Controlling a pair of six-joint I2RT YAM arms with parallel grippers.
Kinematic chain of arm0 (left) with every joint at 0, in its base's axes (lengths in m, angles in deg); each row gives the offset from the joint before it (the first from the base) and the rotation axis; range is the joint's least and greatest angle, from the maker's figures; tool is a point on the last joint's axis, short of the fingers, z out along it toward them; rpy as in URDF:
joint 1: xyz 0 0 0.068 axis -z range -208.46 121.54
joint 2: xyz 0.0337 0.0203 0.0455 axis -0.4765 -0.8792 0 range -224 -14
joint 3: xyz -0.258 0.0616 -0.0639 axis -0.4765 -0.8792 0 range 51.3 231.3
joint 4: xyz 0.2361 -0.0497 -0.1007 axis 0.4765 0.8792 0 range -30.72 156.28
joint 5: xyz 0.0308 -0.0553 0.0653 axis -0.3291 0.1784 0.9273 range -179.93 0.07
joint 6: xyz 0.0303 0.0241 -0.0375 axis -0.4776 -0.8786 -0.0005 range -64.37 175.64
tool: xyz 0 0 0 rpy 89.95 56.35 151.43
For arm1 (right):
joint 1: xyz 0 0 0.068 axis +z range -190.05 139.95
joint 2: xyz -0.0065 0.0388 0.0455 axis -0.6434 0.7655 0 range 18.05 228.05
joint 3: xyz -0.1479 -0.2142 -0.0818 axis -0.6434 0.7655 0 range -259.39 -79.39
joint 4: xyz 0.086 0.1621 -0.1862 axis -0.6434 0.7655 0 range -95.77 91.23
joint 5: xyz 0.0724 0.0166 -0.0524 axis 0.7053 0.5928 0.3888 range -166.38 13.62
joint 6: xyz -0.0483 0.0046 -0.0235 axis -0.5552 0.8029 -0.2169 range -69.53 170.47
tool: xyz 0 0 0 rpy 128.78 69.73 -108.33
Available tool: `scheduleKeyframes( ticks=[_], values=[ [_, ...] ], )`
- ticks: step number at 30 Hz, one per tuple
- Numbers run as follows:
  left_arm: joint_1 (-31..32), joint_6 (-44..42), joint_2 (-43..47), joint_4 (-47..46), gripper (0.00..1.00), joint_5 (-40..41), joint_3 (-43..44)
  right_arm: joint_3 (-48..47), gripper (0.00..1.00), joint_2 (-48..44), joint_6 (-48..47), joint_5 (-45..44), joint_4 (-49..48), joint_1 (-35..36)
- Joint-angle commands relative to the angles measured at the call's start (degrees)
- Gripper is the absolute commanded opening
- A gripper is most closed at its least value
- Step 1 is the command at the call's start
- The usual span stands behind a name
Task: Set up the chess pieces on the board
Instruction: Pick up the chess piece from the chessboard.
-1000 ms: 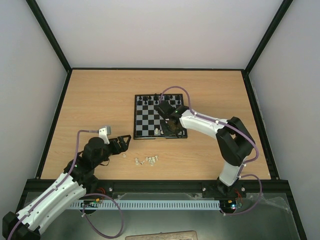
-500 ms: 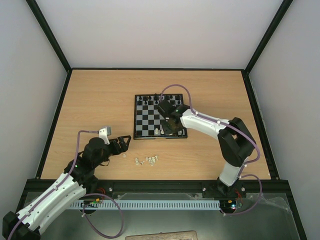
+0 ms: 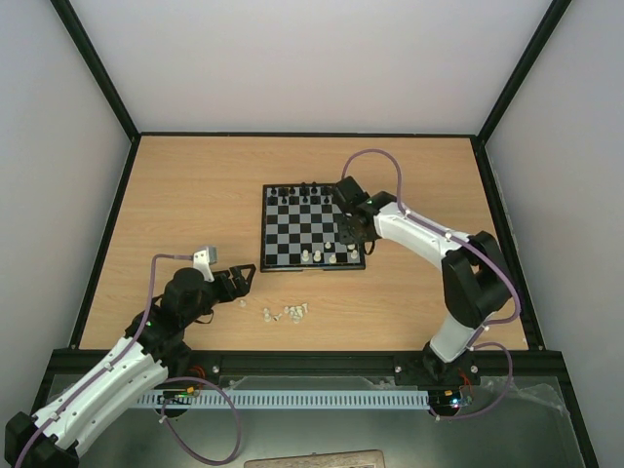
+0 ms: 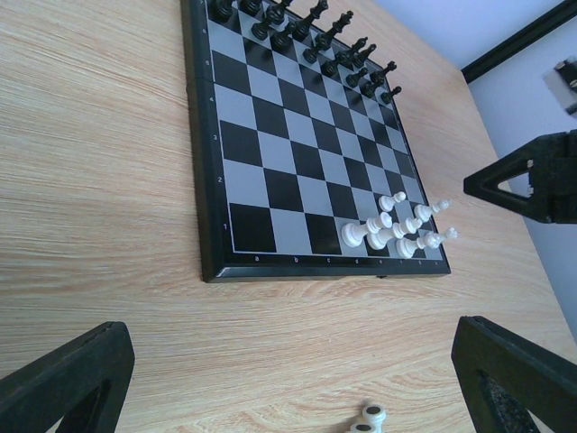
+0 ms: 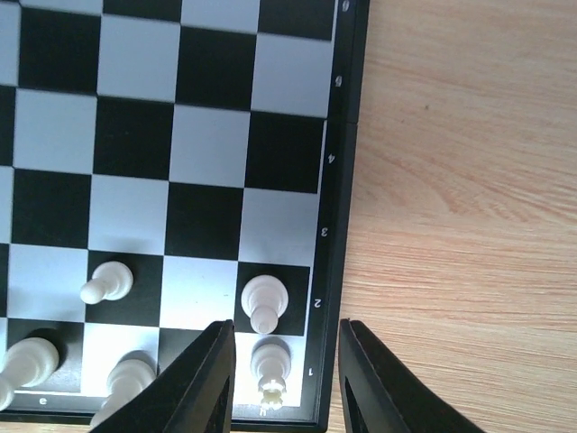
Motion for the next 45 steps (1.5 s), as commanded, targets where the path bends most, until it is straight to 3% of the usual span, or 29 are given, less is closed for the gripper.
scheduleKeyframes(
  ticks=[1, 16, 22, 31, 36, 41, 45],
  values=[
    [0.04, -0.43, -0.14, -1.04, 1.00, -0.65, -0.20, 1.26, 0.32, 2.18, -0.12, 0.77, 0.82, -0.45],
    [0.09, -0.74, -1.06, -1.62, 0.99, -0.56, 0.12, 0.35, 0.30, 6.26, -1.28, 3.46, -0.50, -0.59],
    [0.12, -0.87, -1.17, -1.63, 1.00, -0.65, 0.25, 0.04, 0.21, 6.67, -1.44, 3.55, -0.59, -0.81],
    [0.04, -0.85, -0.87, -1.54, 1.00, -0.65, -0.01, 0.28, 0.16, 7.87, -1.56, 3.79, -0.74, -0.99],
    [0.10, -0.87, -0.51, -1.29, 1.00, -0.46, -0.01, -0.23, 0.07, 6.64, -1.40, 3.90, -0.44, -0.99],
    [0.10, -0.63, -0.47, -1.28, 1.00, -0.56, -0.01, -1.54, 0.05, 2.07, -1.77, 5.48, 0.14, -0.16],
    [0.12, -0.39, -0.09, -1.04, 0.99, -0.47, 0.08, -5.14, 0.05, -0.88, -1.88, 3.91, 2.92, 4.70]
  ],
)
